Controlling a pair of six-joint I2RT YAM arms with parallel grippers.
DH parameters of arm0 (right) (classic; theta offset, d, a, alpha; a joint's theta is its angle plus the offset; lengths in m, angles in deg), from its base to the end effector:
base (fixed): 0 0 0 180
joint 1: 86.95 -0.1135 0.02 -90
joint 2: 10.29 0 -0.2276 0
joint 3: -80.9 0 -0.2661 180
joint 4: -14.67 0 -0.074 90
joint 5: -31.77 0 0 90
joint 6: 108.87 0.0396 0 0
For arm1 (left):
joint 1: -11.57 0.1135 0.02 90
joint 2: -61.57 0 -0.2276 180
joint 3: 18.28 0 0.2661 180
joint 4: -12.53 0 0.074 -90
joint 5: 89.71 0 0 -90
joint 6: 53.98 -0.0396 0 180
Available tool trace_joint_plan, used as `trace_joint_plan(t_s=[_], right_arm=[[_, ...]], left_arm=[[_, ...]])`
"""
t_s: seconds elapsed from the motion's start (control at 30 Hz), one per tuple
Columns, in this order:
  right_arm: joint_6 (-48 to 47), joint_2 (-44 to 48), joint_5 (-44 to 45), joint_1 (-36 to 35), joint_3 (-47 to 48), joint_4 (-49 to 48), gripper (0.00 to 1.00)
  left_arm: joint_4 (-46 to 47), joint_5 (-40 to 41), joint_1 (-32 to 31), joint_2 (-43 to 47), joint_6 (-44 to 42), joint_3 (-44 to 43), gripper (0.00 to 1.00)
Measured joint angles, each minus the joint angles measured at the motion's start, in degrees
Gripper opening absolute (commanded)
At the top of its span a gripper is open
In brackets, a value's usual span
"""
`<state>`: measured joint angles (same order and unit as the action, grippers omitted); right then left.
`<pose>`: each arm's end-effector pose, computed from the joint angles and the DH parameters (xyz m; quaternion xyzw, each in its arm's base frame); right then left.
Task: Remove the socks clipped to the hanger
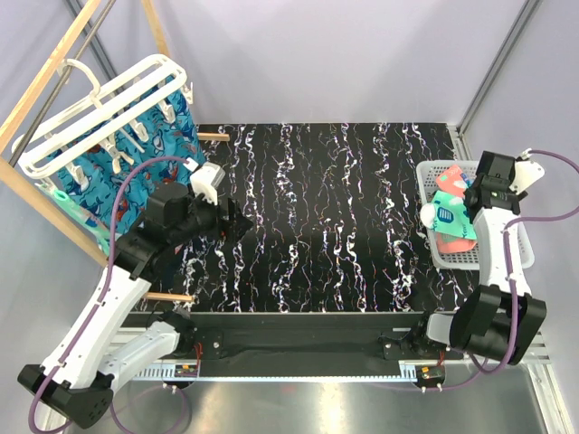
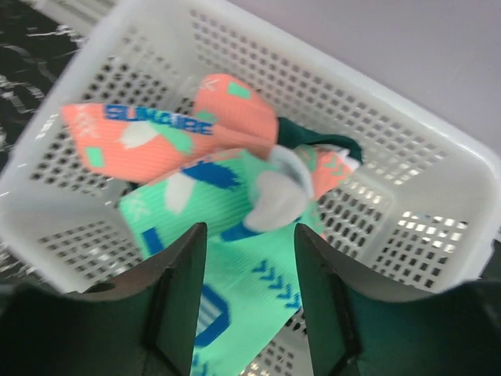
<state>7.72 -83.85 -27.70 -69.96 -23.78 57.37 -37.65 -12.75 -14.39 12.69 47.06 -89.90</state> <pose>0.2841 -0.1078 0.2691 0.4273 0.7744 -0.2052 0.4192 0.1900 -0.1024 0.3359 0.1687 0.8343 -0.2557 0.4584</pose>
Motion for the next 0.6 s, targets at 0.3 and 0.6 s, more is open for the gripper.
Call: trace_joint_plan(t_s=[0.3, 0.6], right_arm=[[6.3, 0.5, -13.8, 0.0, 1.6, 5.8, 0.58], [15.5, 1.2, -18.9, 0.0, -7.8, 2.6, 0.56]], left_arm=[[0.0, 1.0, 1.1, 0.0, 0.8, 0.0, 0.88], [-0.1, 1.9, 1.7, -1.2, 0.8, 0.0, 0.88]])
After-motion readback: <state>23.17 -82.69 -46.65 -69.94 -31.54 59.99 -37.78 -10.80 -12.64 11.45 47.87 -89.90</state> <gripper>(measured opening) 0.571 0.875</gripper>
